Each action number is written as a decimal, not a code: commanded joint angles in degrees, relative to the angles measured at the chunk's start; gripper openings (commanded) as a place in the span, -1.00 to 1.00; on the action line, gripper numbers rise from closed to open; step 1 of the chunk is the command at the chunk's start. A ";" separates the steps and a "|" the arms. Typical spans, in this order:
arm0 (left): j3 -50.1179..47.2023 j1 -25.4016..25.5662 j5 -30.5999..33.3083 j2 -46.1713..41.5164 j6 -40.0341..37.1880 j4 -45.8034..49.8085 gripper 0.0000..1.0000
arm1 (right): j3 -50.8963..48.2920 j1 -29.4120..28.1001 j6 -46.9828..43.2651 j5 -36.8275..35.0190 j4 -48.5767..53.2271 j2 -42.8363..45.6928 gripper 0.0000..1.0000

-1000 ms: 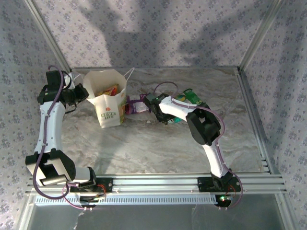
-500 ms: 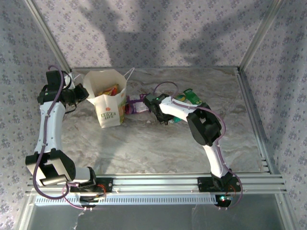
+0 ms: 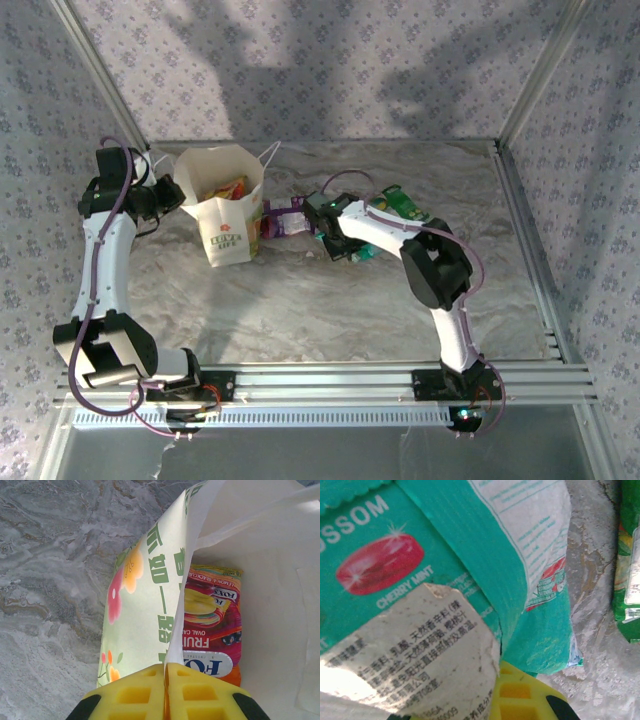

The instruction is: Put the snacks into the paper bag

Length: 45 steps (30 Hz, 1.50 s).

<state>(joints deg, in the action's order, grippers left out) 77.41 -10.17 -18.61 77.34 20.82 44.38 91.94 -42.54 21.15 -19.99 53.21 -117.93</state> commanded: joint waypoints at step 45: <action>11.10 1.53 -2.95 4.22 0.19 5.73 -0.59 | 19.05 -3.57 -4.27 4.52 -0.75 22.32 -1.00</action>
<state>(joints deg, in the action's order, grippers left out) 86.43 -9.04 -20.34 81.19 20.88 49.58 107.35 -45.43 18.72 -14.31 53.78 -97.27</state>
